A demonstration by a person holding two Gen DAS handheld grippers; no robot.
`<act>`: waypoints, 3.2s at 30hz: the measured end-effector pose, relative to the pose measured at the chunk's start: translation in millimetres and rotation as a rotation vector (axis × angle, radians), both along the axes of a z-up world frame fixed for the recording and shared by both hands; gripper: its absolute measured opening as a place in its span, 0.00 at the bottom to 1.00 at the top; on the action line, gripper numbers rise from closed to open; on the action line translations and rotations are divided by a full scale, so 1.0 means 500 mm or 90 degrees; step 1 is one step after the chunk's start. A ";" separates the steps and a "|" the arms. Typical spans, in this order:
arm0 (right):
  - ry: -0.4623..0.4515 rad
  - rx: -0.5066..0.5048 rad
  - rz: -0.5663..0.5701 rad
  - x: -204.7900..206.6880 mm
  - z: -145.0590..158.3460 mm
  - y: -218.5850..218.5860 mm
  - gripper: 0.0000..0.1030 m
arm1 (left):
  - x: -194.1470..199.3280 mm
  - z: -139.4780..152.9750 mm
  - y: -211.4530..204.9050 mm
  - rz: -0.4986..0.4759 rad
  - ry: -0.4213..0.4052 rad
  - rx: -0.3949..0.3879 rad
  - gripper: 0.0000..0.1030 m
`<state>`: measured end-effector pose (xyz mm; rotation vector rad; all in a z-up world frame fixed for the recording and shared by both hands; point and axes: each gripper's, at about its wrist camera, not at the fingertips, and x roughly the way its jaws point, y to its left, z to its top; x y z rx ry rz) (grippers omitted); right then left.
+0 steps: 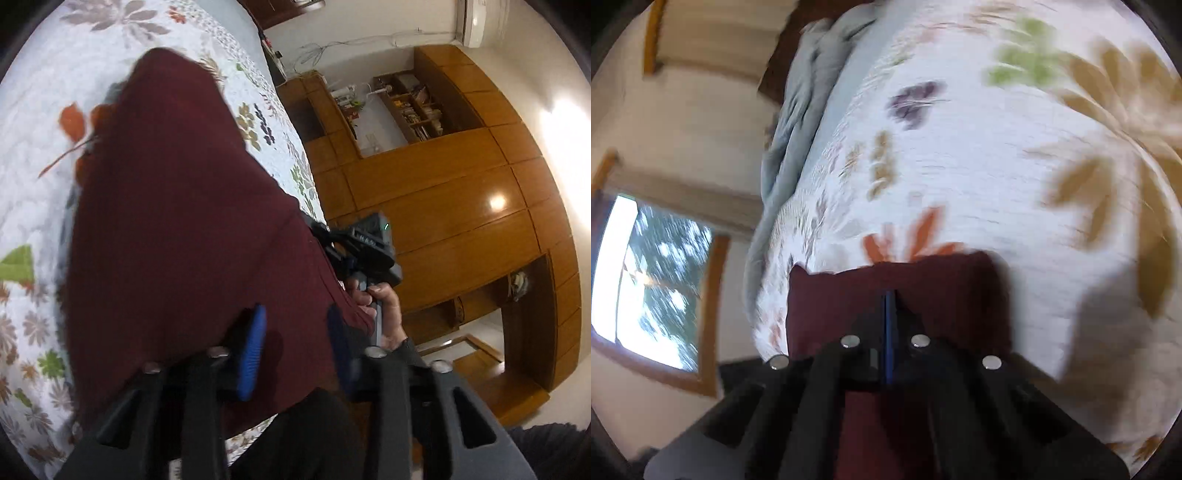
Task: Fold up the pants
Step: 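Grasp the end of the folded trousers with both tools, then lift the grasped end and fold it over the bundle with both tools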
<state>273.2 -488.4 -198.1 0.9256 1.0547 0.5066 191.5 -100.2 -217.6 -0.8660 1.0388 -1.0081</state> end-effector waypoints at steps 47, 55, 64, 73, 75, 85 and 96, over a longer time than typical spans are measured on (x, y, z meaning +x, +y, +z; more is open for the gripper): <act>-0.019 0.144 -0.031 -0.232 -0.050 -0.051 0.00 | 0.132 -0.108 0.118 0.092 0.141 -0.178 0.45; -0.064 0.126 0.023 -0.206 0.074 0.006 0.34 | 0.124 -0.066 0.150 0.113 0.128 -0.176 0.64; -0.015 0.098 0.047 -0.298 0.001 -0.022 0.11 | 0.084 -0.068 0.184 0.077 0.148 -0.145 0.68; 0.019 0.071 0.003 -0.244 0.056 -0.113 0.91 | 0.140 -0.029 0.137 -0.040 0.145 -0.047 0.84; 0.044 0.040 0.048 -0.202 0.058 -0.088 0.91 | 0.156 -0.013 0.118 -0.073 0.138 -0.021 0.85; 0.140 -0.042 0.210 -0.107 0.023 0.004 0.92 | 0.199 -0.016 0.028 -0.191 0.152 0.053 0.86; 0.126 -0.024 0.209 -0.109 0.039 0.033 0.92 | 0.181 -0.017 0.001 -0.215 0.138 0.068 0.87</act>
